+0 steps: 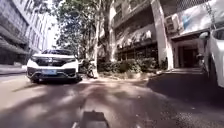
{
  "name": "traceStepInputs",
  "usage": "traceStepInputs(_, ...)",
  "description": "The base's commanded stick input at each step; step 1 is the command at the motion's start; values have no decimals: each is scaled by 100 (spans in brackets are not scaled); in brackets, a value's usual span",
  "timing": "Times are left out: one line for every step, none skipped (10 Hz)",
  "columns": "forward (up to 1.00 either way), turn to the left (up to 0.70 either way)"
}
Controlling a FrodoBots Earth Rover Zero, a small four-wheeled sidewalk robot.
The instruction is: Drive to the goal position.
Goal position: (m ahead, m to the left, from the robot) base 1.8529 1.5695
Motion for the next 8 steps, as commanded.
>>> traceStepInputs(45, 27)
traceStepInputs(45, 27)
traceStepInputs(45, 27)
traceStepInputs(45, 23)
traceStepInputs(45, 3)
traceStepInputs(45, 0)
traceStepInputs(45, 0)
traceStepInputs(45, 0)
